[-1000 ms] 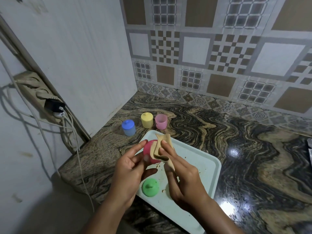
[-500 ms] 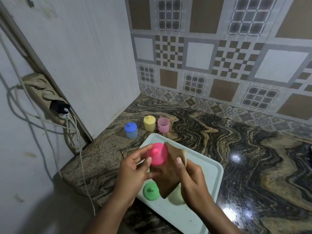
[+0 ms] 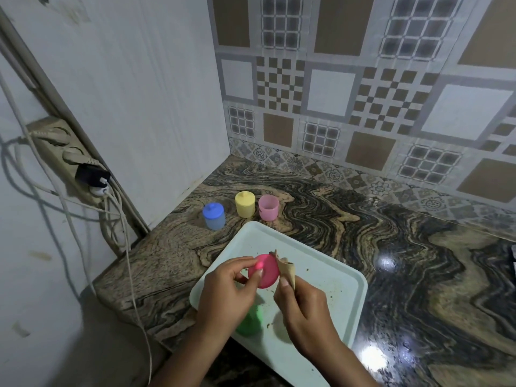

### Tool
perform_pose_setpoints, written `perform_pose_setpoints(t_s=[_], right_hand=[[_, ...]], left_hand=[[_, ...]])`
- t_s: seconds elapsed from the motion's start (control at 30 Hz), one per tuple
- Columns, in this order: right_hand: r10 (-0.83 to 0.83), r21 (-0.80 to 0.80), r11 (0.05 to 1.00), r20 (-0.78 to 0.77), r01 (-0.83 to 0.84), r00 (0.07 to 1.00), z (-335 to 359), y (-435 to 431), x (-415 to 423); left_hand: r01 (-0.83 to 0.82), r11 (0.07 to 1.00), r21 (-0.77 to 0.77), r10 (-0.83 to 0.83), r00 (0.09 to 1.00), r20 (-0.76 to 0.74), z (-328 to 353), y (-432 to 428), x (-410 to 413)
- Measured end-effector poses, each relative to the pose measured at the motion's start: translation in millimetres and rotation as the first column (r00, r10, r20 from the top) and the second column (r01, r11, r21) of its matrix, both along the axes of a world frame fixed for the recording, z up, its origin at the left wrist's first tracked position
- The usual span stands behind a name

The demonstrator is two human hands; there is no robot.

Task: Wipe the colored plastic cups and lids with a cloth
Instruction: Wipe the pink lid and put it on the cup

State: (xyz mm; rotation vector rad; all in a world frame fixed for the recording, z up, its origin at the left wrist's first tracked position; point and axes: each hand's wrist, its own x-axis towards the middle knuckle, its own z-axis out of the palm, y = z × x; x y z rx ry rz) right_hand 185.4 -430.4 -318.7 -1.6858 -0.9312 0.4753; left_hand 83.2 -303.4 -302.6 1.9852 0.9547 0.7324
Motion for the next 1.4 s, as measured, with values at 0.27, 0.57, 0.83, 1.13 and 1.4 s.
perform_pose_setpoints(t_s=[0.27,0.57,0.83,1.13,1.4], right_hand=[[0.066,-0.178,0.984,0.370,0.001,0.927,-6.7,52.0,62.0],[0.040,-0.271,0.960,0.369,0.066,0.929,-1.8,115.3,128.5],[-0.044,-0.279,0.953,0.269,0.122,0.962,-13.0,160.7,169.5],[-0.113,-0.255,0.952,0.226,0.171,0.967,-32.1,167.5,180.3],[-0.159,-0.232,0.950,0.220,0.210,0.962,-37.1,162.3,180.3]], left_hand=[[0.076,0.982,0.173,-0.058,0.993,-0.105,6.3,56.7,50.8],[0.075,0.947,0.313,-0.015,0.982,-0.189,13.3,121.9,136.9],[0.112,0.953,0.283,0.006,0.923,-0.385,-11.7,153.0,184.0],[0.150,0.946,0.286,0.019,0.858,-0.513,-34.5,170.2,207.1],[0.192,0.941,0.277,-0.033,0.871,-0.490,-51.2,178.9,209.5]])
